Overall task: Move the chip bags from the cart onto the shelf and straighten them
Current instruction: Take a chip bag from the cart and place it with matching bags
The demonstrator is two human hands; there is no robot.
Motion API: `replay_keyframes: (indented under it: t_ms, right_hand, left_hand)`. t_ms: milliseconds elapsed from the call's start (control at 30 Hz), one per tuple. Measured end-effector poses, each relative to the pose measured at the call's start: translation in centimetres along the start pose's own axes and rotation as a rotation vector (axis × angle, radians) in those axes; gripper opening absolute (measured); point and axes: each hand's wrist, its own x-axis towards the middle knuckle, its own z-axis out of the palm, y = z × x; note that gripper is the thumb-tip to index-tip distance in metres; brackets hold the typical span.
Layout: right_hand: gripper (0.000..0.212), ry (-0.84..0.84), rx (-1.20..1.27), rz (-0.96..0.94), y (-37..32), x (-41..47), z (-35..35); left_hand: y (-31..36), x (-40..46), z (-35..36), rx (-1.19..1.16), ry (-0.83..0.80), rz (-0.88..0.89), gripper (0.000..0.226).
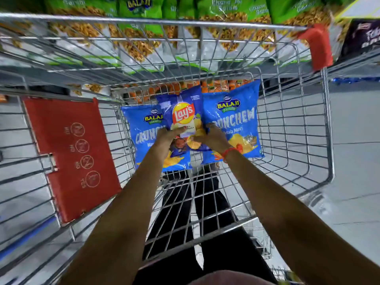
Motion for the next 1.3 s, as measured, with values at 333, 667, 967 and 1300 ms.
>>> replay_keyframes:
  t_ms: [333, 667, 967, 1300]
  right_hand:
    - [0.036, -0.212, 0.273, -0.118, -3.7, -3.9, -2.7]
    - [0.045, -0.135, 0.313, -0.583, -13.6, -15.4, -7.2]
    - [0.047, 0.018, 0.371, -0.956, -24.9, -26.8, -9.7]
    - [0.051, 0.114, 0.384, -1.319, -37.7, -37.2, -12.1]
  left_hand:
    - [2.8, -6.6, -2.3, -0.136, -0.090, 0.132, 0.022]
    - [10.6, -20.7, -6.3, -0.122, -0.008, 0.658, 0.015]
    - [19.6, -33.8, -11.6, -0.153, 0.066, 1.164, 0.026]
    - [29.8, -44.8, -18.1, -0.182, 0.059, 1.570, 0.024]
